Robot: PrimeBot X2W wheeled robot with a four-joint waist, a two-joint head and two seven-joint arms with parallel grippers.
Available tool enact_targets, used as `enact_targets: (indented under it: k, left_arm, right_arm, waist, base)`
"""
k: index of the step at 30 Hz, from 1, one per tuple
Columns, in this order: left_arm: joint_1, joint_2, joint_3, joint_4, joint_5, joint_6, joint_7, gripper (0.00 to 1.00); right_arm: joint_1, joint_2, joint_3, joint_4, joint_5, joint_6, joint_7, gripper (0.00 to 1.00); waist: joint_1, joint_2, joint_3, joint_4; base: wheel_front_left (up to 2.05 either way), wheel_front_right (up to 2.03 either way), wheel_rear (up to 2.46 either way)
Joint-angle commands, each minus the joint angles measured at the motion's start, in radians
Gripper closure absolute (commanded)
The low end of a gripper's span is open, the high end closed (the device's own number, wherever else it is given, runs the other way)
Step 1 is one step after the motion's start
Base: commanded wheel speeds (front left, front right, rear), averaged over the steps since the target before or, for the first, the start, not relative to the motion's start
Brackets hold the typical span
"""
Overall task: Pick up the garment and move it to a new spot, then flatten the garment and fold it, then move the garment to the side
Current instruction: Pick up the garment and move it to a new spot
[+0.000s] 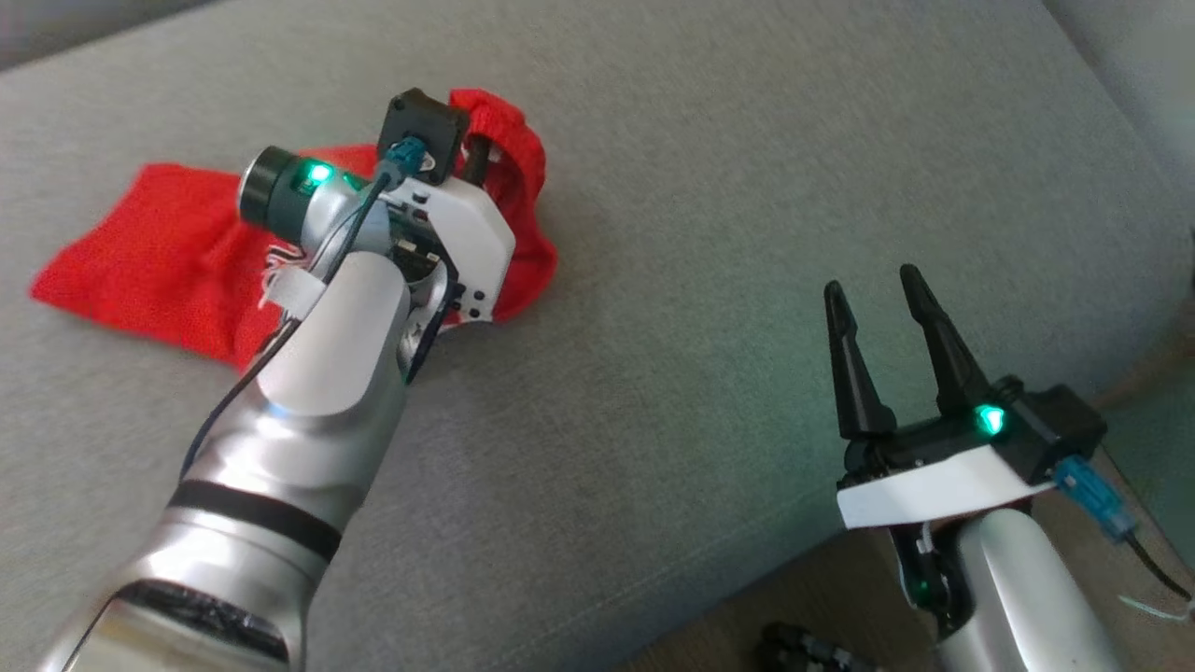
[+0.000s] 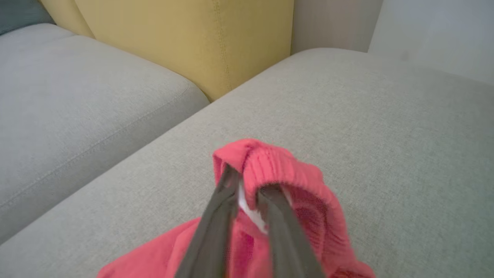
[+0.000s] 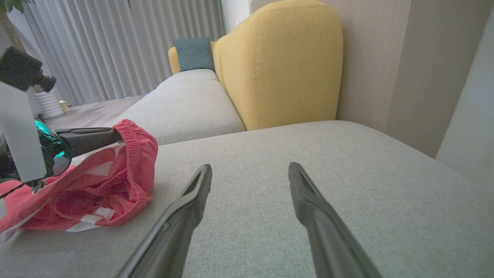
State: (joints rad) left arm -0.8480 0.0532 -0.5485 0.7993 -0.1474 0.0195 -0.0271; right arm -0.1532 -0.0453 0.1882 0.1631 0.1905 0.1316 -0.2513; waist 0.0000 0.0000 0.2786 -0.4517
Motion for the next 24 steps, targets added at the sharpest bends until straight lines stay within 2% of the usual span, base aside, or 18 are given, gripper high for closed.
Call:
enact_targets:
  k: [1,6,11,17,21,24]
  left_arm:
    - [-0.064,0.005,0.010,-0.007,-0.008,0.008,-0.024,0.00]
    - [-0.077,-0.002,-0.030,0.054,-0.055,-0.005,-0.068,0.00]
    - [-0.068,-0.003,-0.122,0.011,-0.147,-0.010,-0.078,0.00]
    - [-0.039,-0.003,-0.189,-0.049,-0.228,0.024,-0.128,0.00]
    - [0.032,0.000,-0.183,-0.079,-0.254,0.059,-0.197,0.00]
    - [0.077,0.013,-0.168,-0.100,-0.263,0.075,-0.215,0.00]
  right_arm:
    - [-0.030,-0.005,0.022,-0.037,0.009,-0.001,-0.010,0.00]
    - [-0.028,-0.005,0.012,-0.030,0.009,-0.001,-0.010,0.00]
    - [-0.023,-0.005,-0.001,-0.021,-0.005,-0.001,-0.010,0.00]
    - [-0.012,-0.005,-0.034,-0.013,-0.034,-0.001,-0.010,0.00]
    - [0.002,-0.005,-0.075,-0.005,-0.066,-0.001,-0.010,0.00]
    - [0.010,-0.005,-0.094,-0.001,-0.080,-0.001,-0.010,0.00]
  waist:
    - [0.0000,0.0000,0.042,-0.037]
    - [0.0000,0.0000,0.038,-0.019]
    - [0.0000,0.0000,0.004,0.034]
    - [0.0000,0.0000,-0.053,0.125]
    - [0.0000,0.0000,-0.117,0.209]
    - [0.0000,0.0000,-0.143,0.241]
  base:
    - [0.00,0.00,0.00]
    - [0.00,0.00,0.00]
    - [0.00,0.00,0.00]
    - [0.00,0.00,0.00]
    - [0.00,0.00,0.00]
    - [0.00,0.00,0.00]
